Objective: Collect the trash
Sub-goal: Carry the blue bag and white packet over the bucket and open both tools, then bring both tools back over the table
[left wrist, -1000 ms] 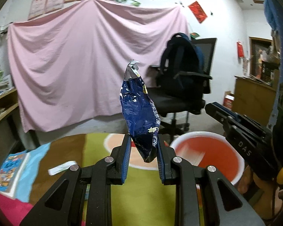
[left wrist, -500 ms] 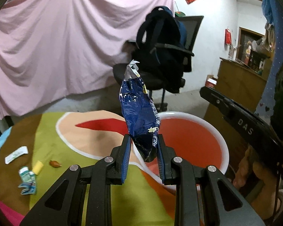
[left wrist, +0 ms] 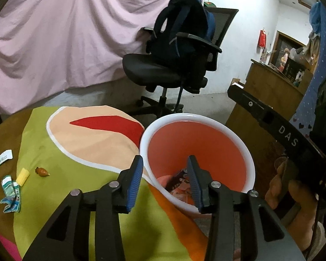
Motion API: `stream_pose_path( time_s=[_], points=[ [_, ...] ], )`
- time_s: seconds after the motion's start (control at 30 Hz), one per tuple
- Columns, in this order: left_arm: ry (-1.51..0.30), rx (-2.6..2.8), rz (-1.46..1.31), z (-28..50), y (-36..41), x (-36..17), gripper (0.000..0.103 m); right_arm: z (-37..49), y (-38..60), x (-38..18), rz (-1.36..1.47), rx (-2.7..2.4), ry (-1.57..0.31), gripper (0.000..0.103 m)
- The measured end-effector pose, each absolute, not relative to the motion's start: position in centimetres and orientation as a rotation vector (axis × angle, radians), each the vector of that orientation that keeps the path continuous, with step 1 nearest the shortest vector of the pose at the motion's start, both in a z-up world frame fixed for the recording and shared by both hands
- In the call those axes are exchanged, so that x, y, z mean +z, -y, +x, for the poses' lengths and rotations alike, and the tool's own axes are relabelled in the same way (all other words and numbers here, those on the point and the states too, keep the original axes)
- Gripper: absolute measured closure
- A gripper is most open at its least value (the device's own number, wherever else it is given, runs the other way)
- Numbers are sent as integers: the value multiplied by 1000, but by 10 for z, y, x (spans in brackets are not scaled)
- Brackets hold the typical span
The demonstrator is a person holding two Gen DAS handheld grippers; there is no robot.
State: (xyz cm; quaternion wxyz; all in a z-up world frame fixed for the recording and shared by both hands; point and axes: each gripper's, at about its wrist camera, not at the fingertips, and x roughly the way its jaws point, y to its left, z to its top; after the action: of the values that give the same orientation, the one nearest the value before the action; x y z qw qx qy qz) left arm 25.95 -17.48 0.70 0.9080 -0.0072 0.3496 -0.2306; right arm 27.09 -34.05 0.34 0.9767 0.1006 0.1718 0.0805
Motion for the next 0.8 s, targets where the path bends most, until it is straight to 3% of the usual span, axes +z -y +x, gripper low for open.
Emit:
stream_pose_path(
  time_s=[0.2, 0.4, 0.53, 0.63, 0.7, 0.77, 0.8],
  points=[
    [-670, -405, -65, 250, 152, 16, 66, 269, 332, 4, 187, 181, -338, 28],
    [-571, -297, -121, 233, 114, 34, 60, 264, 319, 13, 175, 205, -289, 15],
    [-494, -227, -131, 219, 91, 47, 48, 260, 308, 19, 176, 229, -251, 6],
    [-441, -181, -128, 208, 75, 55, 47, 254, 297, 24, 174, 256, -212, 0],
    [-408, -146, -129, 200, 64, 60, 40, 249, 290, 28, 173, 275, -182, 0],
    [-361, -106, -137, 190, 53, 62, 14, 244, 282, 31, 175, 294, -145, 0],
    [-333, -83, -141, 185, 47, 64, 10, 241, 278, 33, 177, 305, -125, 0]
  ],
)
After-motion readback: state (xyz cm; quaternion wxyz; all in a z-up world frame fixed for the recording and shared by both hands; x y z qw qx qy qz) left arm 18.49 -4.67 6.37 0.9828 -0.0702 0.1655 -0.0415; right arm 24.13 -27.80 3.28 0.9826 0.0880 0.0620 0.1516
